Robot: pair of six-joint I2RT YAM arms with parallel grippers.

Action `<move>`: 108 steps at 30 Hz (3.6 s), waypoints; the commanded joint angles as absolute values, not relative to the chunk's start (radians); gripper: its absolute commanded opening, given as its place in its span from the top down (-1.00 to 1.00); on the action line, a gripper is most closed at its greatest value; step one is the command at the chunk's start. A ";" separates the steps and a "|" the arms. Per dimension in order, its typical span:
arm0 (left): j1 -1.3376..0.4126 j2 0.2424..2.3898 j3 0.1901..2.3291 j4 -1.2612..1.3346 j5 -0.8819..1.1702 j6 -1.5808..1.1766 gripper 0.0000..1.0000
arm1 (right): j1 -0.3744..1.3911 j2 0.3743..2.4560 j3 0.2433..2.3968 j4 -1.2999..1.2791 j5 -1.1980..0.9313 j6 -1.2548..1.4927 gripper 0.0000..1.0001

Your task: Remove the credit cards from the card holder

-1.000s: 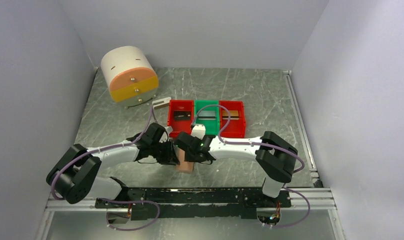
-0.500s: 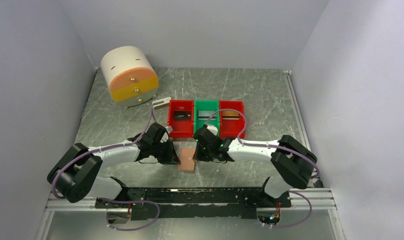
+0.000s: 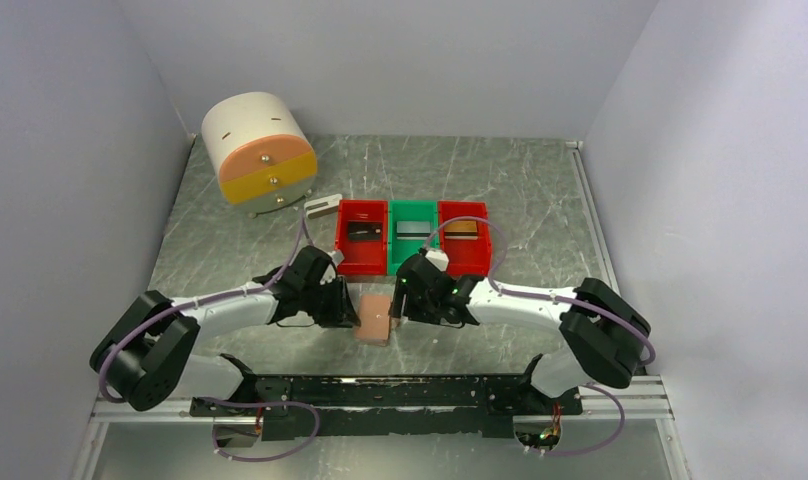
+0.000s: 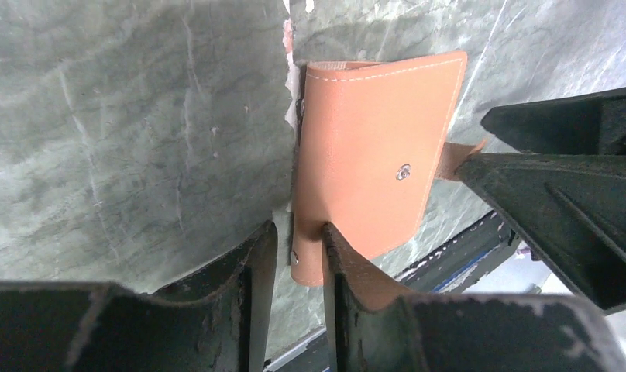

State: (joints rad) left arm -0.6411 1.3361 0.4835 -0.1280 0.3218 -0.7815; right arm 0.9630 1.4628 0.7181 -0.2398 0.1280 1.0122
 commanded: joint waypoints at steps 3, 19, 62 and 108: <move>-0.647 1.281 0.518 -0.164 0.244 -0.744 0.25 | 0.963 1.398 0.759 -0.338 0.214 0.982 -0.53; -0.645 0.959 0.519 -0.315 -0.105 -0.841 -0.59 | 1.024 1.416 0.788 -0.295 0.170 1.074 -0.82; -0.647 1.076 0.624 -0.258 0.166 -0.600 -0.61 | 0.907 1.383 0.604 -0.124 0.009 1.086 0.34; -0.718 0.929 0.644 -0.471 -0.286 -0.850 -0.64 | 0.911 1.404 0.840 -0.080 -0.201 0.949 1.00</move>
